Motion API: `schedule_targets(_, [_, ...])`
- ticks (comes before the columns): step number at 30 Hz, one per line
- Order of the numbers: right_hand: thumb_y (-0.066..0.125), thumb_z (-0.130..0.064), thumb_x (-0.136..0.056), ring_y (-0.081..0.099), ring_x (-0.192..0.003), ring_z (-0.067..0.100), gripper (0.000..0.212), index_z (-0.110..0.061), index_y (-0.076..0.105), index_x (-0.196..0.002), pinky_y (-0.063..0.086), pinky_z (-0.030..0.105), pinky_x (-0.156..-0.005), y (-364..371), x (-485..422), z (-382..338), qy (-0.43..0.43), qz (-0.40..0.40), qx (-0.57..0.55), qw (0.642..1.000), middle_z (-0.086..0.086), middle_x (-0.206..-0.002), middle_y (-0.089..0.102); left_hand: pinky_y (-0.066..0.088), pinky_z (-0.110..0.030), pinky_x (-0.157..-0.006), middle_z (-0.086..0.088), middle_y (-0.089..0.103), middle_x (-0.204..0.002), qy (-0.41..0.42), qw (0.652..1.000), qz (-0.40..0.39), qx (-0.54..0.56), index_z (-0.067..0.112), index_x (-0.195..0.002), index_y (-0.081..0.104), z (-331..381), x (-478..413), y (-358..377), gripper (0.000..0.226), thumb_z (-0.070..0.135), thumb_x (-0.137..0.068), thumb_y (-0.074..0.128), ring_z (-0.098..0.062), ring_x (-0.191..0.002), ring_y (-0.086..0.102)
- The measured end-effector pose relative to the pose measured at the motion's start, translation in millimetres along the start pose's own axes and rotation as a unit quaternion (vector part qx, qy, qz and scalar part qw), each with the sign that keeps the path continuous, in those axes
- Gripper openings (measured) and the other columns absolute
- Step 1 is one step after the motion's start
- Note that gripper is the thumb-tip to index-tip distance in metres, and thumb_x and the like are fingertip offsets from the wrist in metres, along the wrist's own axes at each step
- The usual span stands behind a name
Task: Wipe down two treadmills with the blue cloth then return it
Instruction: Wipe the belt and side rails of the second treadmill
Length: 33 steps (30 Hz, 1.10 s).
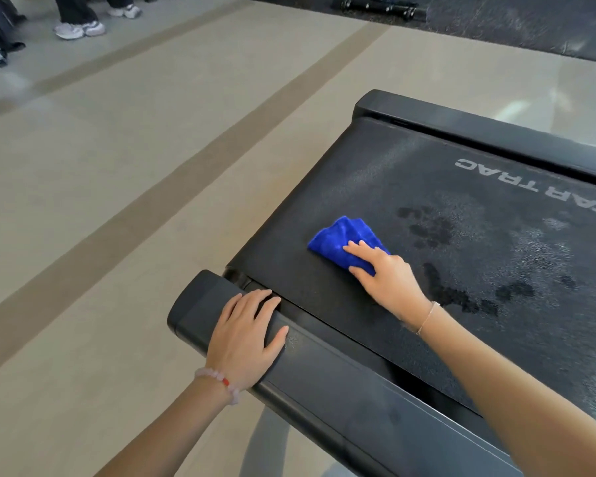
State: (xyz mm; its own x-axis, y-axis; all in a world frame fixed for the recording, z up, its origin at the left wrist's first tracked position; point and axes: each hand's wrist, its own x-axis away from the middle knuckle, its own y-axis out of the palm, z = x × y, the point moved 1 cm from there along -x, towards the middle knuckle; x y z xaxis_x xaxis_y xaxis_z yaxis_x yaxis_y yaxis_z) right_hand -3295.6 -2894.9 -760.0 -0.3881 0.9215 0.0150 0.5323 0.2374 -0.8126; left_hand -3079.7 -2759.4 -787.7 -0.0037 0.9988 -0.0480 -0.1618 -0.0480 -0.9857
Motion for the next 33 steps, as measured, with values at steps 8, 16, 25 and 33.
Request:
schedule_targets(8, [0.052, -0.022, -0.094, 0.03, -0.138, 0.011, 0.045, -0.027, 0.042, -0.138, 0.031, 0.033, -0.109, 39.5, -2.4, -36.4, -0.095, -0.071, 0.006, 0.993, -0.01, -0.146, 0.039, 0.038, -0.044, -0.104, -0.004, 0.055, -0.129, -0.073, 0.997, 0.008, -0.017, 0.014, -0.126, 0.056, -3.6, 1.6, 0.9, 0.064, 0.057, -0.083, 0.034, -0.022, -0.119, 0.052])
schedule_targets(16, [0.046, -0.018, -0.095, 0.039, -0.13, 0.028, 0.041, -0.022, 0.04, -0.136, 0.04, 0.042, -0.095, 28.7, -49.5, -32.1, -0.041, -0.032, 0.073, 0.996, 0.004, -0.141, 0.042, 0.03, -0.043, -0.109, -0.006, 0.048, -0.139, -0.098, 0.994, -0.002, -0.038, 0.012, -0.133, 0.05, -15.2, 5.6, -1.9, 0.081, 0.068, -0.082, 0.021, -0.023, -0.129, 0.044])
schedule_targets(25, [0.044, -0.027, -0.098, 0.039, -0.131, 0.03, 0.04, -0.028, 0.042, -0.138, 0.03, 0.038, -0.106, 24.9, -58.8, -30.4, -0.007, -0.038, 0.022, 0.999, 0.002, -0.147, 0.04, 0.01, -0.038, -0.114, -0.004, 0.032, -0.151, -0.115, 0.993, -0.008, -0.035, 0.017, -0.144, 0.034, -29.5, 2.9, -4.2, 0.09, 0.072, -0.078, 0.007, -0.021, -0.14, 0.026])
schedule_targets(33, [0.051, -0.02, -0.094, 0.029, -0.139, 0.009, 0.042, -0.027, 0.046, -0.135, 0.023, 0.033, -0.113, 58.3, -23.3, -59.7, -0.117, -0.08, -0.016, 0.99, -0.01, -0.144, 0.042, 0.032, -0.047, -0.106, -0.01, 0.054, -0.134, -0.127, 0.991, -0.005, -0.036, 0.008, -0.128, 0.055, -27.3, 3.6, -1.4, 0.075, 0.062, -0.085, 0.027, -0.026, -0.126, 0.048])
